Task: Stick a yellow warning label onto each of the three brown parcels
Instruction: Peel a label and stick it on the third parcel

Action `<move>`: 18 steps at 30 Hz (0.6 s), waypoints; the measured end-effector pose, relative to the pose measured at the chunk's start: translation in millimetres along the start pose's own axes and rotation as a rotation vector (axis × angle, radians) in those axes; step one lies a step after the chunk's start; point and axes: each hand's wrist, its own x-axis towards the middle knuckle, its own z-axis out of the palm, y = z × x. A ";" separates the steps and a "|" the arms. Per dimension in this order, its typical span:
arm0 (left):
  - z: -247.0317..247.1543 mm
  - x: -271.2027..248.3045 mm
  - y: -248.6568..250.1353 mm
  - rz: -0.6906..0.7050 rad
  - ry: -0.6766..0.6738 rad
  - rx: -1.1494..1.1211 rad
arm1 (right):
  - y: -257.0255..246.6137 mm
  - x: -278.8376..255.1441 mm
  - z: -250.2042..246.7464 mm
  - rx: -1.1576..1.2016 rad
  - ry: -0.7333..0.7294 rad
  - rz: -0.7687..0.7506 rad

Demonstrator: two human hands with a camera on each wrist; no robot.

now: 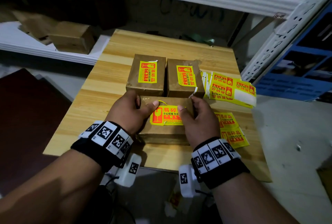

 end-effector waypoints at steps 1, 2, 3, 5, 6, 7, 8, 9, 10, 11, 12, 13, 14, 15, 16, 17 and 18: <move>0.1 -0.4 -0.1 0.000 -0.003 0.001 | 0.0 0.4 0.7 0.017 0.002 0.009; 0.1 -0.7 -0.2 -0.001 -0.010 0.003 | -0.2 0.8 0.8 0.029 0.001 0.017; -0.3 -0.9 -0.1 0.002 -0.019 0.006 | -0.7 1.2 0.2 0.031 -0.005 0.017; -1.7 -0.4 -0.4 0.016 -0.036 0.019 | -1.3 3.0 -2.6 0.001 -0.023 0.004; -2.5 -0.2 -0.8 0.024 -0.035 0.022 | -1.1 3.9 -4.9 -0.025 -0.023 -0.009; -2.6 0.0 -0.9 0.030 -0.029 0.021 | -1.8 3.9 -7.5 -0.051 -0.019 -0.027; -2.2 -0.1 -1.0 0.033 -0.021 0.017 | -3.5 2.4 -9.6 -0.073 -0.020 -0.040; -1.6 -0.3 -1.0 0.035 -0.014 0.012 | -7.1 -0.8 -10.9 -0.087 -0.038 -0.044; -1.0 -0.7 -0.9 0.035 -0.007 0.007 | -11.4 -5.7 -10.4 -0.095 -0.073 -0.036; -0.6 -1.1 -1.0 0.036 0.000 0.001 | -16.4 -11.4 -9.2 -0.103 -0.117 -0.015; -0.1 -1.3 -1.4 0.038 0.005 -0.002 | -20.4 -17.0 -7.3 -0.130 -0.153 -0.004; 0.2 -1.3 -1.9 0.044 0.008 -0.004 | -24.3 -22.1 -5.6 -0.177 -0.173 -0.014; 0.3 -1.5 -2.2 0.048 0.009 -0.006 | -26.0 -25.2 -3.9 -0.226 -0.178 -0.033; 0.4 -1.4 -2.5 0.051 0.010 -0.010 | -27.4 -26.8 -3.5 -0.255 -0.178 -0.040; 0.2 -1.5 -2.5 0.051 0.009 -0.014 | -26.4 -26.3 -3.5 -0.260 -0.175 -0.032; -0.1 -1.3 -2.5 0.049 0.005 -0.016 | -25.5 -25.0 -3.9 -0.246 -0.174 -0.020; -0.6 -1.4 -2.1 0.047 0.001 -0.020 | -23.1 -22.9 -4.2 -0.226 -0.172 -0.010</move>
